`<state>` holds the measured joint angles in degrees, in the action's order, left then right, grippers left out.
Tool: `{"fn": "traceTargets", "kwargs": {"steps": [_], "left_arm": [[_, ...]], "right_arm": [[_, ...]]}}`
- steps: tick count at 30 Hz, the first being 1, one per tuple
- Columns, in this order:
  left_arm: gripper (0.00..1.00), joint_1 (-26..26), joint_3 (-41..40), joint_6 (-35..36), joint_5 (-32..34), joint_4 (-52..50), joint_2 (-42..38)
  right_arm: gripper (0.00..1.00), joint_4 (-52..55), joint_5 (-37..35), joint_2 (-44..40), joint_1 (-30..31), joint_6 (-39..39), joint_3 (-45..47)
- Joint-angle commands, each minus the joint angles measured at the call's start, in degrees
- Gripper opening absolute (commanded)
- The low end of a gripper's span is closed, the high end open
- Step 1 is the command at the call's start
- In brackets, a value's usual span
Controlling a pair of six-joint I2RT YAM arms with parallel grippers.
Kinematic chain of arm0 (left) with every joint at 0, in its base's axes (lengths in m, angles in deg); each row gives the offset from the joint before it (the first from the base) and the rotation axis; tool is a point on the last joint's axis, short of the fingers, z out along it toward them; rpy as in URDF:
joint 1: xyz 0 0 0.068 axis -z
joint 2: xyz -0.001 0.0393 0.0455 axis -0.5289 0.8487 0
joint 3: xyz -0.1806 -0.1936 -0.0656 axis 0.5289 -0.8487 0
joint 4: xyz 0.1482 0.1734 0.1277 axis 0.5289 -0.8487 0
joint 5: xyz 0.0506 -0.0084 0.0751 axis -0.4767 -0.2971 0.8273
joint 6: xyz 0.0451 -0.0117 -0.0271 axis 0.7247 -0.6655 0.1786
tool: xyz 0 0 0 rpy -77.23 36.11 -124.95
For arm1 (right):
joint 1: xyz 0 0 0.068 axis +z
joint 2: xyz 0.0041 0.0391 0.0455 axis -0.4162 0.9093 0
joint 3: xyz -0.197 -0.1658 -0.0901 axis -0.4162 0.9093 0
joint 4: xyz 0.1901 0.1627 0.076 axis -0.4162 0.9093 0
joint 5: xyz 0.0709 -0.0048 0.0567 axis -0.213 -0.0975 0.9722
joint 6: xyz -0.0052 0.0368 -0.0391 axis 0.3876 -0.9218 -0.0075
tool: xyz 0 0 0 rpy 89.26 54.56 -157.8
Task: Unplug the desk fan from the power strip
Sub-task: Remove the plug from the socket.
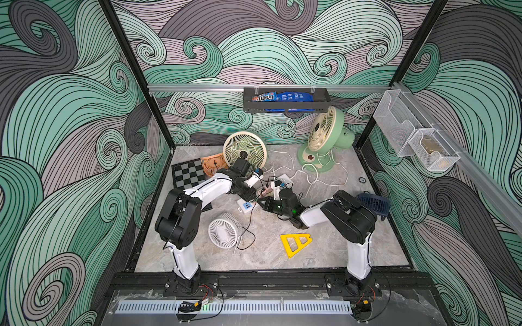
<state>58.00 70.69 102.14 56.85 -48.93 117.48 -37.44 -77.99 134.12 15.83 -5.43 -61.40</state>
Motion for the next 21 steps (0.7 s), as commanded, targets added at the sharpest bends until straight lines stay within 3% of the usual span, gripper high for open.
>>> {"fn": "traceTargets", "kwargs": {"steps": [1,12,15,21], "left_arm": [[0.29,0.5,-1.0,1.6,0.3,0.2,-0.7],[0.4,2.2,-3.3,4.4,4.5,2.1,-1.6],[0.39,2.6,-3.5,4.7,5.1,2.4,-1.6],[0.27,3.0,-4.0,5.3,5.9,3.2,-1.7]], "right_arm": [[0.0,1.4,0.8,1.7,-0.2,-0.4,0.7],[0.0,1.0,0.8,1.9,-0.3,-0.7,0.9],[0.0,1.0,0.8,1.9,-0.3,-0.7,1.0],[0.0,0.8,0.9,2.1,-0.3,-0.9,1.1]]}}
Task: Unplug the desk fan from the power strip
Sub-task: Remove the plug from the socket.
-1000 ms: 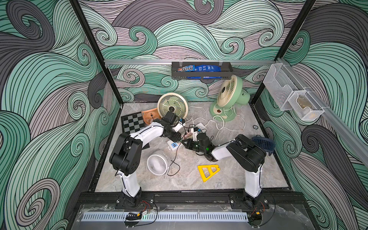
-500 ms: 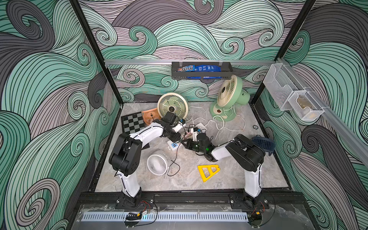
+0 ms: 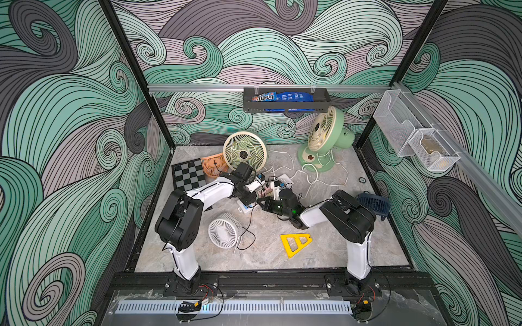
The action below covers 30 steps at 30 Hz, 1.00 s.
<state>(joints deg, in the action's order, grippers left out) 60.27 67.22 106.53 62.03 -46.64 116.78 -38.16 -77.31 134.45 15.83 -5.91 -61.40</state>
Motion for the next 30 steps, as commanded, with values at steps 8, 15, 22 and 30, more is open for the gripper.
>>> {"fn": "traceTargets", "kwargs": {"steps": [8,15,22,30], "left_arm": [[0.1,2.5,-3.6,3.7,4.7,4.1,-3.4],[0.0,2.4,-2.5,4.0,6.6,4.4,-4.0],[0.0,-0.4,1.6,1.4,-3.5,-2.1,-0.6],[0.0,2.0,-2.6,6.7,3.6,2.9,-5.0]], "right_arm": [[0.0,3.1,-0.1,2.1,-0.4,-1.8,0.8],[0.0,4.2,0.0,2.3,-0.3,-4.2,1.2],[0.0,3.8,0.6,2.7,-0.6,-6.0,1.7],[0.0,3.4,1.4,3.5,-1.0,-7.3,2.0]]}}
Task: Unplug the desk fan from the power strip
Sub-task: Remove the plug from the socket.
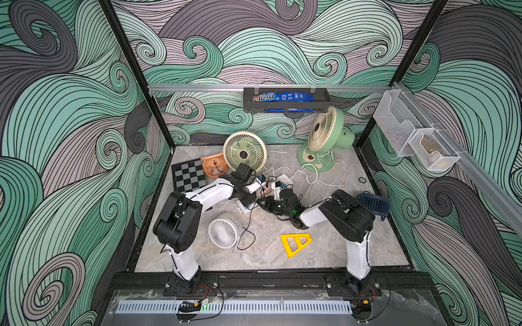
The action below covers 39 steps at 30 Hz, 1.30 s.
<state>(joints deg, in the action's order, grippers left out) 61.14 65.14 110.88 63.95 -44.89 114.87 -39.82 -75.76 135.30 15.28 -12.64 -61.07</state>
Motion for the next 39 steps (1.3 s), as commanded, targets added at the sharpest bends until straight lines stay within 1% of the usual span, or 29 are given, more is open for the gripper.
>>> {"fn": "traceTargets", "kwargs": {"steps": [1,2,3,6,9,10,15,19,23,28,32,39], "left_arm": [[0.0,1.1,-0.3,1.5,2.2,1.3,-3.1],[0.0,1.0,0.2,0.8,2.4,1.0,-2.8],[0.0,0.6,1.1,0.3,1.2,0.1,-2.4],[0.0,-1.0,5.7,-2.0,-5.8,-6.4,0.3],[0.0,-0.9,6.3,-1.4,-8.6,-7.6,0.3],[0.0,-0.8,5.9,-0.7,-8.2,-7.2,-0.1],[0.0,1.2,1.4,2.4,-1.4,-2.2,-3.6],[0.0,1.1,1.9,1.2,0.3,-2.9,-3.4],[0.0,0.3,2.2,1.1,0.0,-4.1,-4.3],[0.0,-2.9,3.2,2.2,-4.3,-8.9,-6.9],[0.0,-7.2,4.0,3.5,-9.8,-14.6,-9.0],[0.0,-15.4,4.2,9.2,-15.8,-24.9,-11.7]], "right_arm": [[0.0,5.0,-0.2,2.8,-0.4,-0.7,1.6],[0.0,5.1,-0.2,2.8,-0.5,-0.7,1.6],[0.0,5.1,-0.2,2.8,-0.5,-0.8,1.6],[0.0,5.3,-0.2,3.0,-0.5,-0.8,1.6],[0.0,5.3,-0.3,3.1,-0.5,-0.8,1.5],[0.0,5.3,-0.3,3.1,-0.5,-0.8,1.5],[0.0,5.4,-0.3,3.2,-0.6,-0.8,1.4],[0.0,5.4,0.1,3.4,-0.6,-0.7,1.0],[0.0,5.5,0.3,3.3,-0.7,-0.1,0.7],[0.0,5.5,0.4,2.0,-0.7,1.5,0.6],[0.0,6.1,0.7,0.6,-1.0,3.4,0.0],[0.0,6.6,2.1,-2.9,-1.5,7.3,-0.5]]}}
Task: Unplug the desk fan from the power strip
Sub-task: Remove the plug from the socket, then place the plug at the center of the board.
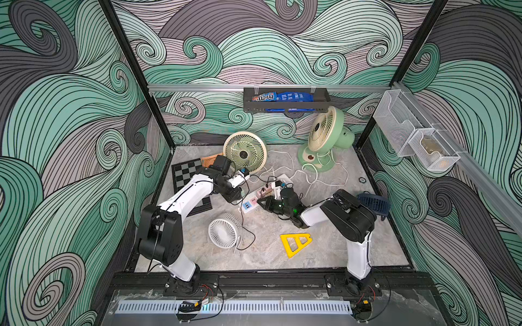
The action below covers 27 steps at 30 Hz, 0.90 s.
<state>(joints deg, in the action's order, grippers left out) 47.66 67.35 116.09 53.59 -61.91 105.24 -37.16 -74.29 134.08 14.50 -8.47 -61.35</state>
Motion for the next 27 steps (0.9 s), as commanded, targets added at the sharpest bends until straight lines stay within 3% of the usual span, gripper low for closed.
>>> {"fn": "traceTargets", "kwargs": {"steps": [1,8,20,24,27], "left_arm": [[0.0,-3.1,1.9,5.2,-6.2,-9.7,-2.4],[0.0,-8.5,-2.6,14.8,-9.4,-20.1,-1.7],[0.0,-11.8,-10.9,21.0,-4.6,-18.5,0.5],[0.07,-12.5,-10.1,20.6,-4.9,-17.9,1.8],[0.2,-12.7,-9.2,20.3,-5.2,-18.1,2.7]], "right_arm": [[0.0,4.0,1.1,-2.3,-0.9,3.7,-0.2],[0.0,6.5,3.2,-8.2,-2.6,8.7,-0.4],[0.07,14.0,0.8,-17.7,-7.4,16.1,0.1],[0.09,13.9,1.6,-18.3,-8.4,16.0,0.6],[0.11,13.3,2.5,-18.2,-8.7,15.8,1.2]]}}
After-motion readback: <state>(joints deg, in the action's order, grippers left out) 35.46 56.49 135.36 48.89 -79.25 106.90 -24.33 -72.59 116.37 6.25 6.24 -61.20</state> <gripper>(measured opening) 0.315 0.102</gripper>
